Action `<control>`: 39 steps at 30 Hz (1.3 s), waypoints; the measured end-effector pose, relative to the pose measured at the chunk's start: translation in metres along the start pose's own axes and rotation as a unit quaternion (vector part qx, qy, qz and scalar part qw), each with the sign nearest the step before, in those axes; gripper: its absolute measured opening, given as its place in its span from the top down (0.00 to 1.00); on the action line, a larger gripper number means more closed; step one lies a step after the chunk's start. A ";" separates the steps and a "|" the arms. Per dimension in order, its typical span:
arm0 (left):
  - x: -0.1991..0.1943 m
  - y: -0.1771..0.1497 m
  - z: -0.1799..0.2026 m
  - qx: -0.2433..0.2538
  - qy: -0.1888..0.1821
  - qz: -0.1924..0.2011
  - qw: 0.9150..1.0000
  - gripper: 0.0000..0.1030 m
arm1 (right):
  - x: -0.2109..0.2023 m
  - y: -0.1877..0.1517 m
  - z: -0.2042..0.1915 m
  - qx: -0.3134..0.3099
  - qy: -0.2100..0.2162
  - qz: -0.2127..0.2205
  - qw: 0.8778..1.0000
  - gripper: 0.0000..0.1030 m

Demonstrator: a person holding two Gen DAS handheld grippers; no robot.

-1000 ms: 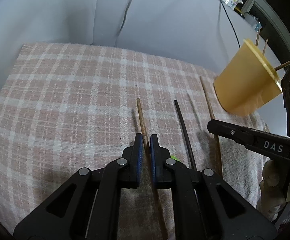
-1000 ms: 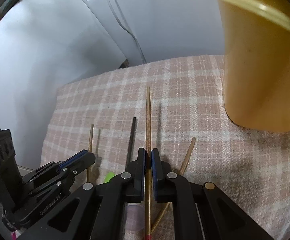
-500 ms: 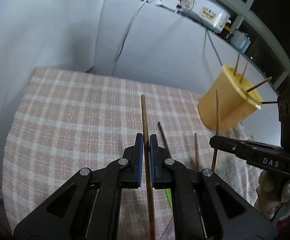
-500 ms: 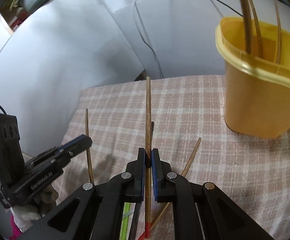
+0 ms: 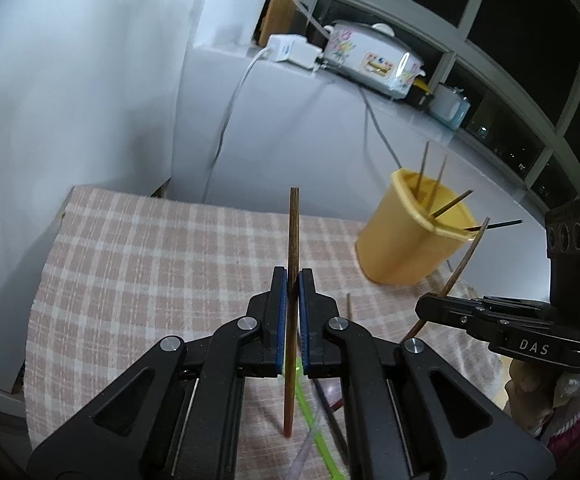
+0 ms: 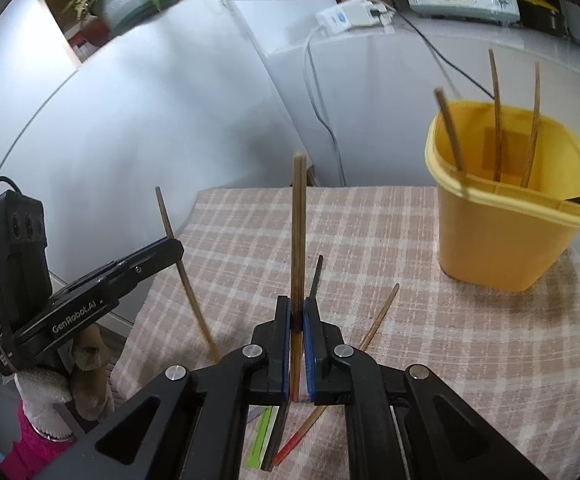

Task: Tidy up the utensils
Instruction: 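Carry both wooden chopsticks over the yellow container and lower them in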

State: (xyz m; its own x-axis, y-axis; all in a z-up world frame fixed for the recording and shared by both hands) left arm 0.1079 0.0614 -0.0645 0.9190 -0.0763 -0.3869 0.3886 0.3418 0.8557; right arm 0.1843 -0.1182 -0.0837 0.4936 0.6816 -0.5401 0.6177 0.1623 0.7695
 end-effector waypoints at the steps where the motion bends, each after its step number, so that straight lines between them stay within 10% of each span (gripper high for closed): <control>1: 0.004 0.002 0.005 0.001 -0.002 0.003 1.000 0.97 | -0.005 0.001 0.000 -0.002 0.001 0.004 1.000 0.97; 39: 0.027 0.090 0.103 0.020 -0.075 0.091 0.993 0.97 | -0.129 0.074 0.082 0.055 -0.041 0.167 0.984 0.96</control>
State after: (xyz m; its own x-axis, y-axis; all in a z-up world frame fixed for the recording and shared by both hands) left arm 0.1747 -0.0065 0.0370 0.9728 -0.1554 -0.1718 0.2147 0.3262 0.9206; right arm 0.2167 -0.2519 0.0152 0.7257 0.6227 -0.2927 0.4723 -0.1415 0.8700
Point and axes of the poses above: each gripper's, at about its wrist camera, not at the fingertips, and x roughly the way its jaws point, z to its right, y to its top, the point moved 2 cm from there along x, roughly the way its jaws point, and after that the axes turned 14 degrees about z, right-handed, at the moved point
